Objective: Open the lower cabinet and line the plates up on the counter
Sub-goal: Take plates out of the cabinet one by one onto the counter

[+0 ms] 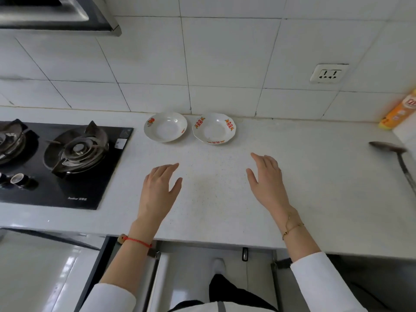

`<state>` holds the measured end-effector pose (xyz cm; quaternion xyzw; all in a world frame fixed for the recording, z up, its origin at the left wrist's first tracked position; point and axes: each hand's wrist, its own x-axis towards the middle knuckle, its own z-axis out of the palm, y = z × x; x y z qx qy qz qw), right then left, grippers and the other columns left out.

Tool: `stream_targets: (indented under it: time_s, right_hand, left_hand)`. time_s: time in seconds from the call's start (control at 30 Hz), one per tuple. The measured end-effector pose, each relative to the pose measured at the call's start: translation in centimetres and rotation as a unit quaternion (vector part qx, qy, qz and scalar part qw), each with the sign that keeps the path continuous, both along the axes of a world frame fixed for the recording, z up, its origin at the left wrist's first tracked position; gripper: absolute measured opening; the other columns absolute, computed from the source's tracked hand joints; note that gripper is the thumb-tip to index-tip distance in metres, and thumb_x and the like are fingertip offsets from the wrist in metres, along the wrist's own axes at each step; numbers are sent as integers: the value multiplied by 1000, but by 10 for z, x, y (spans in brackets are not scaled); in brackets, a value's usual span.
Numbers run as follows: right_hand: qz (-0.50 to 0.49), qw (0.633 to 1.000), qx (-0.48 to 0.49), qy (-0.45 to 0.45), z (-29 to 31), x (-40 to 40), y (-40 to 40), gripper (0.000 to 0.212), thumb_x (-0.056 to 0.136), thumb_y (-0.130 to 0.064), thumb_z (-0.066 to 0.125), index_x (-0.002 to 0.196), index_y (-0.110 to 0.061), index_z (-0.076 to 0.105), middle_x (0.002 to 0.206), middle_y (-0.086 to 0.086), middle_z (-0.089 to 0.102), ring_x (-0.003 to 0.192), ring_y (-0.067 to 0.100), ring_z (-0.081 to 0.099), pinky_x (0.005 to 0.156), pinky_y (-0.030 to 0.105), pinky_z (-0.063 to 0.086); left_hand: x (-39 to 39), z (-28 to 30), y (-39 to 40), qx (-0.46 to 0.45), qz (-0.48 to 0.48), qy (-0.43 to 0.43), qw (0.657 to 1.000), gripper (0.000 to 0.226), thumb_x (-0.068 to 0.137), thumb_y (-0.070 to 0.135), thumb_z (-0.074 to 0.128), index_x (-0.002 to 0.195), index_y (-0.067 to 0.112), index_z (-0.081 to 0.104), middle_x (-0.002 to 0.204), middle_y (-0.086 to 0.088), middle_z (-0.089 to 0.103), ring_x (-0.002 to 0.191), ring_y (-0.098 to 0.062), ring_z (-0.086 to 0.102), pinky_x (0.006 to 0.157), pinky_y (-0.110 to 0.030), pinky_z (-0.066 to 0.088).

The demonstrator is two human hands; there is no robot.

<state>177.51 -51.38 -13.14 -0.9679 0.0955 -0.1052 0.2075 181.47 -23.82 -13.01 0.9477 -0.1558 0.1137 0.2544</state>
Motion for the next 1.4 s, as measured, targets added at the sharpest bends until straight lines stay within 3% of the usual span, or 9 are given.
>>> stream_targets:
  time_s: [0.63, 0.93, 1.2, 1.4]
  right_hand:
    - [-86, 996, 35, -1, -5, -277, 93, 45, 98, -24, 46, 140, -9, 42, 136, 10, 51, 135, 29, 35, 112, 43, 31]
    - [-110, 993, 45, -3, -16, -342, 76, 44, 96, -22, 49, 138, -9, 45, 132, 10, 54, 130, 27, 40, 105, 39, 35]
    - [-89, 994, 48, 40, -21, -380, 33, 44, 98, -26, 47, 139, -11, 42, 137, 7, 51, 133, 23, 38, 109, 40, 36]
    - [-84, 993, 58, 58, -30, -391, 0, 44, 98, -27, 46, 140, -12, 42, 141, 6, 48, 135, 22, 36, 111, 36, 33]
  left_hand:
    - [-224, -3, 91, -20, -42, 7, 999, 38, 90, 18, 63, 127, 12, 61, 120, -5, 66, 115, -25, 57, 95, -42, 49]
    - [-279, -11, 69, -27, -62, 43, 997, 37, 91, 20, 62, 127, 13, 61, 119, -2, 65, 113, -22, 56, 92, -37, 50]
    - [-325, -18, 29, -27, -52, 63, 996, 34, 91, 18, 61, 124, 11, 62, 119, -4, 66, 109, -25, 58, 86, -39, 52]
    - [-345, -29, 0, -31, -39, 77, 996, 34, 93, 20, 59, 126, 13, 61, 119, -2, 65, 112, -21, 58, 86, -31, 48]
